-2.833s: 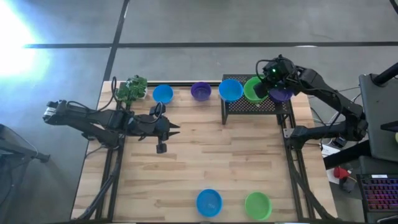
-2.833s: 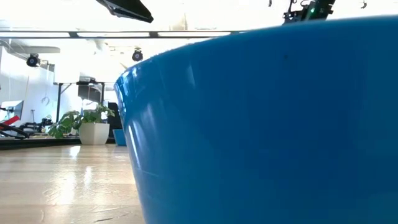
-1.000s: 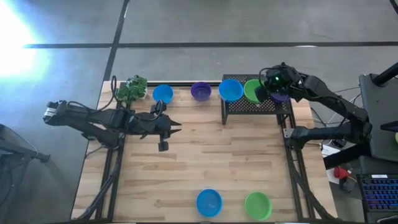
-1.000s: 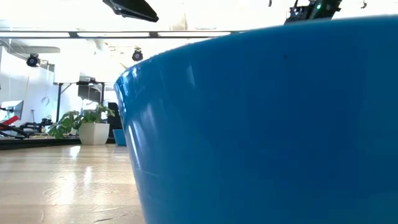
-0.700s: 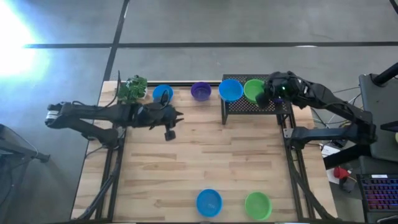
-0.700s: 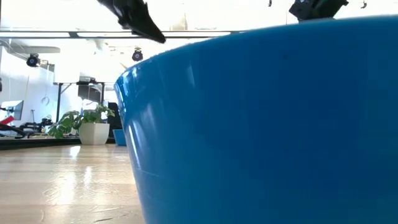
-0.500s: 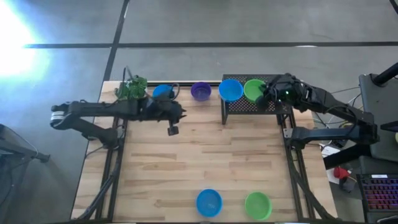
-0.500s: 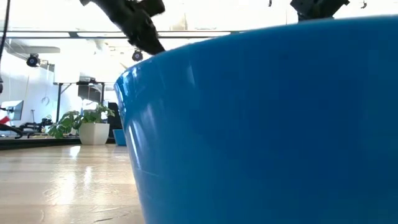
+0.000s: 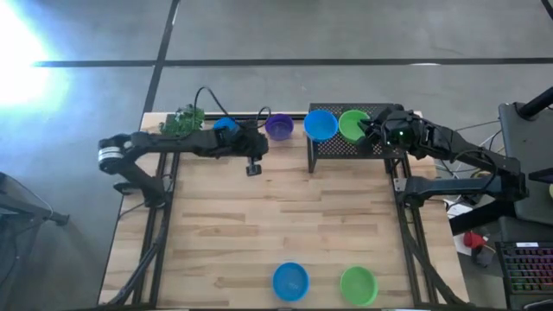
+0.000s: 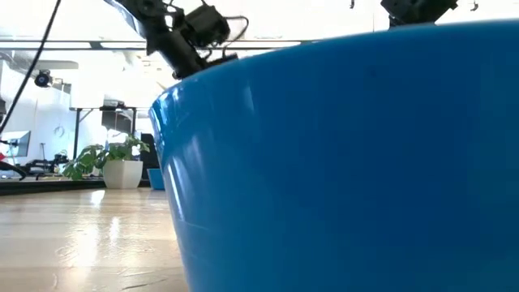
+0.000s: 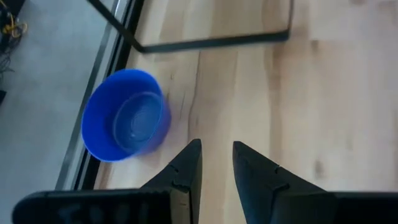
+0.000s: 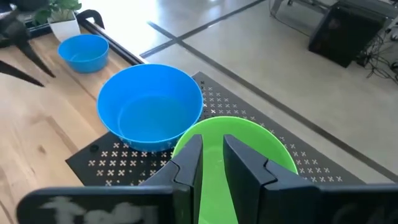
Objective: Pick & Place Mini bowls
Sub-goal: Stack the purple bowl on the stacked purple bowls on the shelf
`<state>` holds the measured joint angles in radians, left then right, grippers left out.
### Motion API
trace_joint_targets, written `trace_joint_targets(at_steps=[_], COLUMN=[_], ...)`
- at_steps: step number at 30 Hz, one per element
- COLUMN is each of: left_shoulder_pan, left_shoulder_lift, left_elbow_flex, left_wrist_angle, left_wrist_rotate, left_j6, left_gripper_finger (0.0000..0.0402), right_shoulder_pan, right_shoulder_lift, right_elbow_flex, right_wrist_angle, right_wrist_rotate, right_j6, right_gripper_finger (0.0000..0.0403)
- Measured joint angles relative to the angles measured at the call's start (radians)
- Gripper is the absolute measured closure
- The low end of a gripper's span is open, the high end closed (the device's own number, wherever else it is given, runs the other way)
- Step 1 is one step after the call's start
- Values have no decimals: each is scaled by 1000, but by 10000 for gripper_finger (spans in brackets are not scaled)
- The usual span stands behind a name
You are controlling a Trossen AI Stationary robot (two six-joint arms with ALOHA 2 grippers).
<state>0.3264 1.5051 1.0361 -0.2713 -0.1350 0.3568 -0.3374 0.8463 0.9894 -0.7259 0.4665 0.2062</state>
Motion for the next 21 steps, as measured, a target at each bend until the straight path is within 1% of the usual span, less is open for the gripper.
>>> trace_joint_targets(at_steps=[8, 12, 16, 21], left_shoulder_pan=[90, 131, 152, 158], left_shoulder_lift=[106, 163, 234, 314], left_elbow_flex=[41, 73, 94, 138], left_wrist_angle=[27, 49, 116, 139], left_wrist_rotate=[15, 49, 71, 72], left_j6=[62, 80, 70, 86], left_gripper_finger=[317, 317, 317, 317], right_shoulder_pan=[0, 0, 0, 0], right_shoulder_lift=[-3, -2, -2, -2], right_elbow_flex=[0, 0, 0, 0], right_wrist_angle=[1, 3, 2, 2], right_wrist_rotate=[-4, -4, -4, -4], right_j6=[0, -5, -14, -34], right_gripper_finger=[342, 342, 344, 341])
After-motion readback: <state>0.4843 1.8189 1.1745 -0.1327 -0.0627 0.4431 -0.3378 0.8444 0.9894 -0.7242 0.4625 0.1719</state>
